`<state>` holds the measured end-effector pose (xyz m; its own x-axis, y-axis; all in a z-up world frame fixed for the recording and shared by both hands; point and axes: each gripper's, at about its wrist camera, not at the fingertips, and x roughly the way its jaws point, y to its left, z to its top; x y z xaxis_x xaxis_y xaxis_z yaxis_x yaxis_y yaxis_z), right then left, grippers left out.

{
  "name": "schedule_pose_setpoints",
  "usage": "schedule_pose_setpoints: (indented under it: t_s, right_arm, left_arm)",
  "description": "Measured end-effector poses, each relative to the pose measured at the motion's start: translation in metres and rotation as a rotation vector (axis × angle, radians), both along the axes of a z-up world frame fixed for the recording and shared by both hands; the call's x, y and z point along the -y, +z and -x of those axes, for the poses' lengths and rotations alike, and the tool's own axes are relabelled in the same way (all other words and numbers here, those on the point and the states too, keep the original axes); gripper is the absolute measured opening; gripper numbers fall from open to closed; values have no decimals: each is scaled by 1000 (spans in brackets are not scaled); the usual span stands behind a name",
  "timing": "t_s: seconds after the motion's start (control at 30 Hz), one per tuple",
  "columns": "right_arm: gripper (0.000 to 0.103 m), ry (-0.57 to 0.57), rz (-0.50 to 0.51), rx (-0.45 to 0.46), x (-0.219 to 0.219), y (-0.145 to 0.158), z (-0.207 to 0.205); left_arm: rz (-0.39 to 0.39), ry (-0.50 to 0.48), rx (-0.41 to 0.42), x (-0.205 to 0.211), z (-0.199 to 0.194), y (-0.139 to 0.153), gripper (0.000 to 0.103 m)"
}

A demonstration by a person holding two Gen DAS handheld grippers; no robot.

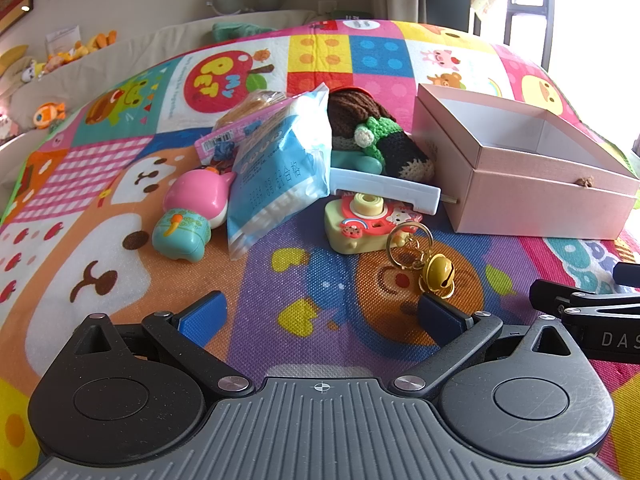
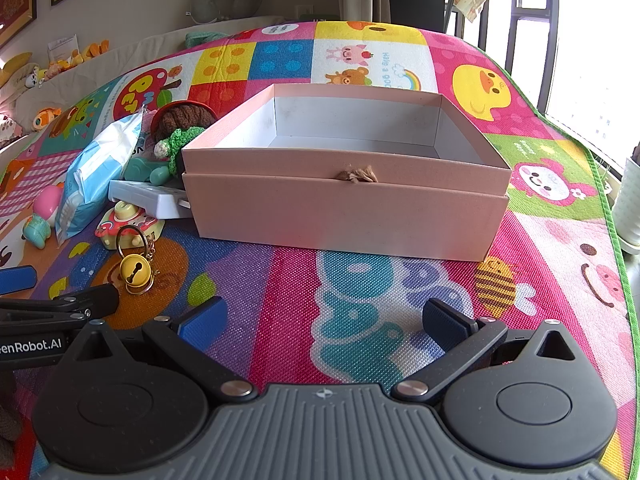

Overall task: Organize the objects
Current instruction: 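Move both tools toward the pile of items beside the pink box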

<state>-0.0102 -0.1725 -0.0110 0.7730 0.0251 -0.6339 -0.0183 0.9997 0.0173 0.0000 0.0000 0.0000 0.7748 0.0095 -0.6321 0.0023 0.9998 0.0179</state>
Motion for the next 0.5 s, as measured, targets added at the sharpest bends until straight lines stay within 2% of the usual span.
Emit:
schedule_pose_setpoints:
  t_s: [0.5]
  right_arm:
    - [103, 1, -1, 0, 2, 0, 1]
  left_arm:
    - [-2, -1, -1, -1, 0, 0, 103]
